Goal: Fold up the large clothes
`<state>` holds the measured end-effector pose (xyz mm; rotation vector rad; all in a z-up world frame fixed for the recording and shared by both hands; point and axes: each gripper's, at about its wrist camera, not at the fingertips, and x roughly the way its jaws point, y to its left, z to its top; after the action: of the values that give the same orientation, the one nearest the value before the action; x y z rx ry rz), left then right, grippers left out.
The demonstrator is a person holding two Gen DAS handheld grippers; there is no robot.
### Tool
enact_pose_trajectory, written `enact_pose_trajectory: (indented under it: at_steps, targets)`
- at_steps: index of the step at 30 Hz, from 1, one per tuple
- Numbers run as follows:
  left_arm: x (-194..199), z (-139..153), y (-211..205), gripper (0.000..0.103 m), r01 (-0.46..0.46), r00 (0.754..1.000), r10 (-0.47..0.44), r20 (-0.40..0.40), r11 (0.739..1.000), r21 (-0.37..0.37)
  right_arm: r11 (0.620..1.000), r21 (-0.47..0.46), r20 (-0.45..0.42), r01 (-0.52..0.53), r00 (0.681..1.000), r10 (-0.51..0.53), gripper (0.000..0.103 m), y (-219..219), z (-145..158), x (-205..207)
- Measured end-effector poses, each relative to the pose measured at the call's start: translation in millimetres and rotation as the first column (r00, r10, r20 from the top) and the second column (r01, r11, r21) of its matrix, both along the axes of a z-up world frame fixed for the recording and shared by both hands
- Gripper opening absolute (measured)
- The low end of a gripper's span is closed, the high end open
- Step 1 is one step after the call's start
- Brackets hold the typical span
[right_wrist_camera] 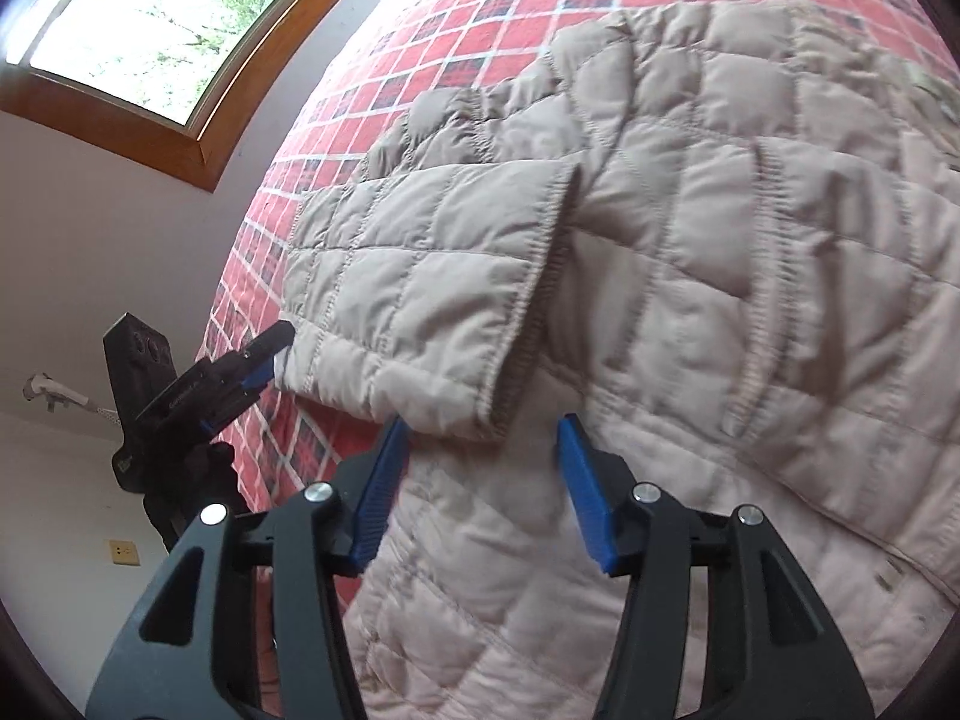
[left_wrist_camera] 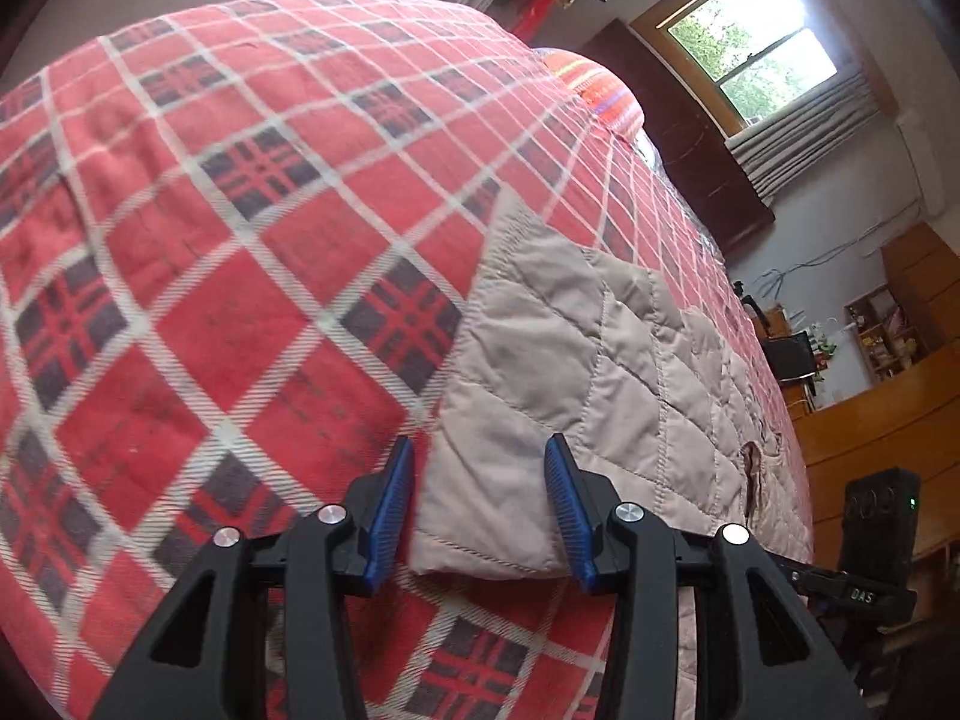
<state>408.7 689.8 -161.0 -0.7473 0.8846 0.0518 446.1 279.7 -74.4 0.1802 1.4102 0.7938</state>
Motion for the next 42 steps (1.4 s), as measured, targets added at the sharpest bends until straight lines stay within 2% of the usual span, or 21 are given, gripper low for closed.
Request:
enact_pose_trajectory:
  at_steps: [2, 3, 4, 5, 7, 11, 14, 20, 26, 33, 39, 42]
  targets:
    - [3.2, 0.5, -4.7, 0.044, -0.006, 1.000, 0.006, -0.007, 1.000, 0.006, 1.000, 0.002, -0.009, -0.009, 1.000, 0.009, 0.043, 13.2, -5.5, 0.6]
    - [4.4, 1.4, -7.1, 0.042, -0.011, 1.000, 0.011, -0.011, 1.000, 0.015, 1.000, -0.003, -0.009, -0.011, 1.000, 0.011, 0.034, 17.9, -7.5, 2.2]
    - [6.6, 2.6, -6.4, 0.033, -0.013, 1.000, 0.013, -0.015, 1.000, 0.022, 1.000, -0.014, 0.002, -0.016, 1.000, 0.016, 0.025, 21.1, -9.1, 2.5]
    - [6.8, 3.4, -5.7, 0.024, -0.017, 1.000, 0.018, -0.017, 0.999, 0.032, 1.000, -0.019, 0.012, -0.024, 1.000, 0.024, 0.022, 22.9, -8.6, 2.4]
    - [7.4, 6.6, -6.8, 0.014, -0.016, 1.000, 0.016, -0.003, 0.999, 0.028, 1.000, -0.003, 0.019, -0.023, 1.000, 0.024, 0.015, 18.2, -7.5, 0.8]
    - [1.2, 27.1, -20.9, 0.008, 0.011, 0.999, -0.013, 0.053, 0.999, 0.030, 1.000, 0.012, 0.068, -0.010, 0.998, 0.010, 0.012, -1.2, 13.5, -3.0]
    - [1.3, 49.3, -45.6, 0.008, 0.054, 0.994, -0.059, 0.095, 0.997, 0.058, 1.000, 0.006, 0.110, 0.017, 0.994, -0.017, 0.010, -21.6, 33.0, -2.9]
    - [18.2, 90.6, -115.1, 0.008, 0.162, 0.969, -0.180, 0.169, 0.980, 0.115, 0.994, 0.002, 0.205, 0.107, 0.973, -0.105, 0.010, -89.0, 73.8, -2.7]
    - [44.8, 100.1, -195.1, 0.007, 0.259, 0.941, -0.290, 0.175, 0.949, 0.179, 0.975, -0.039, 0.293, 0.220, 0.935, -0.199, 0.010, -166.9, 98.2, -7.9]
    - [71.9, 83.7, -289.2, 0.007, 0.355, 0.909, -0.393, 0.139, 0.904, 0.240, 0.931, -0.081, 0.339, 0.355, 0.888, -0.309, 0.010, -249.8, 92.3, -6.2]
    - [90.5, 46.0, -341.6, 0.008, 0.417, 0.895, -0.444, 0.048, 0.868, 0.269, 0.897, -0.093, 0.276, 0.432, 0.877, -0.394, 0.010, -305.2, 49.9, -1.5]
    - [93.9, 30.8, -352.6, 0.017, 0.437, 0.888, -0.459, 0.006, 0.850, 0.294, 0.886, -0.125, 0.247, 0.447, 0.879, -0.409, 0.009, -316.5, 25.3, 0.4]
